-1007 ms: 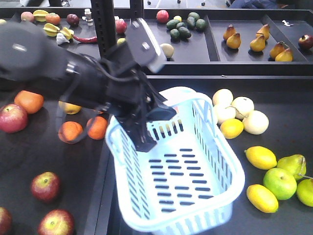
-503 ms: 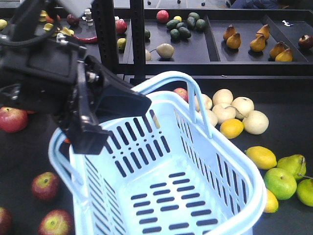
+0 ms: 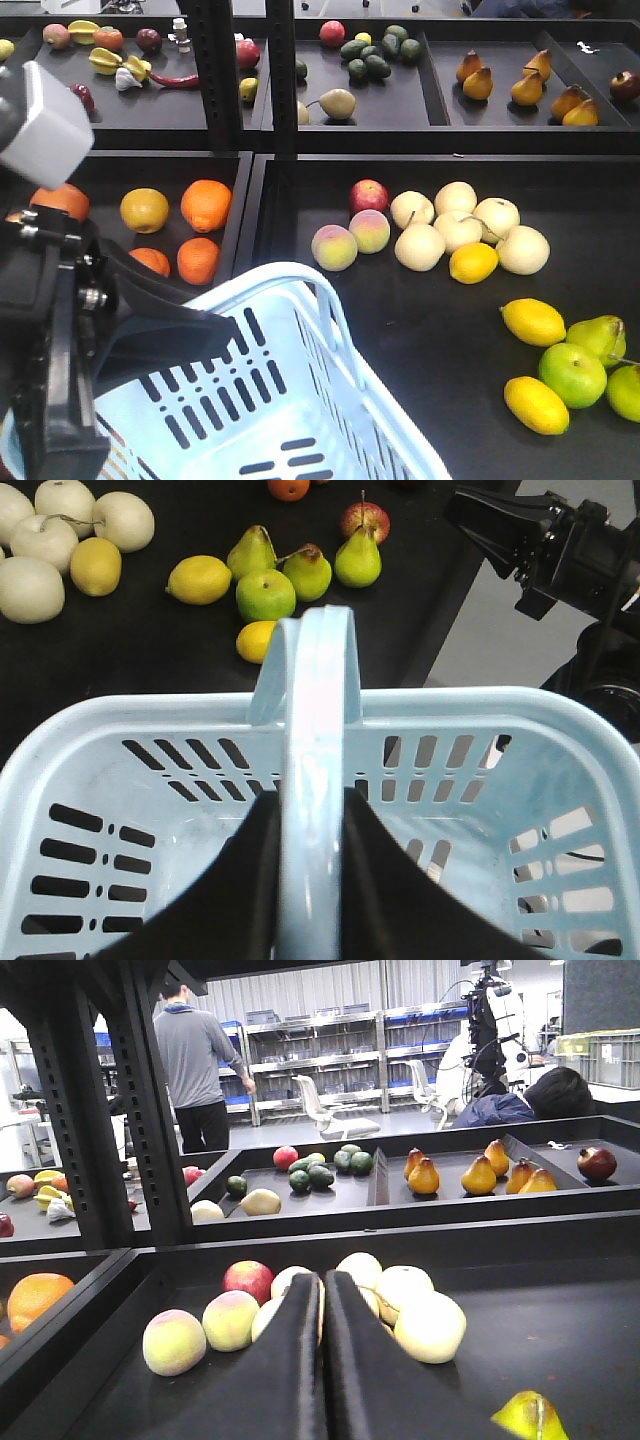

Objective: Pick three apples into basket with both arms
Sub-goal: 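Lift the basket by its handle with the left gripper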

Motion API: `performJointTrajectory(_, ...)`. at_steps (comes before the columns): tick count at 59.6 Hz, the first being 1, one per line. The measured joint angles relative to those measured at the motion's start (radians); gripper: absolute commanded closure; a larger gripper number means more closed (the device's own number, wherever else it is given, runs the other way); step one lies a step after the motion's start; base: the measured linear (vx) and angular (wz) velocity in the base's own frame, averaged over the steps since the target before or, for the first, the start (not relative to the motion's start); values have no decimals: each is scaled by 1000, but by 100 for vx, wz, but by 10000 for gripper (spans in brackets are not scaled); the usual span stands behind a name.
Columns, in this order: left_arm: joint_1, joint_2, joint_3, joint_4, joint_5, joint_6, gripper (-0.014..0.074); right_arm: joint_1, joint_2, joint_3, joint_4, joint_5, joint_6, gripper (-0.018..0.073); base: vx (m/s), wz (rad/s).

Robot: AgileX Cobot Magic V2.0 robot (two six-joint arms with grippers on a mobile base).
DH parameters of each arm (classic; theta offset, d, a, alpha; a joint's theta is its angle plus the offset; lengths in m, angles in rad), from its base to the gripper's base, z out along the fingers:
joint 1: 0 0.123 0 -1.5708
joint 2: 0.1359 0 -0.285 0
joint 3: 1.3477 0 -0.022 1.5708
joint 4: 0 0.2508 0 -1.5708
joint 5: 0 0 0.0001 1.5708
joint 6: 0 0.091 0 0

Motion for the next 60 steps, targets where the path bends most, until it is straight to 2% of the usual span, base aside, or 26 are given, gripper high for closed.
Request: performJointTrajectory(60, 0, -10, 2, 15, -14, 0, 603, 0, 0, 0, 0, 0, 0, 564, 0, 0)
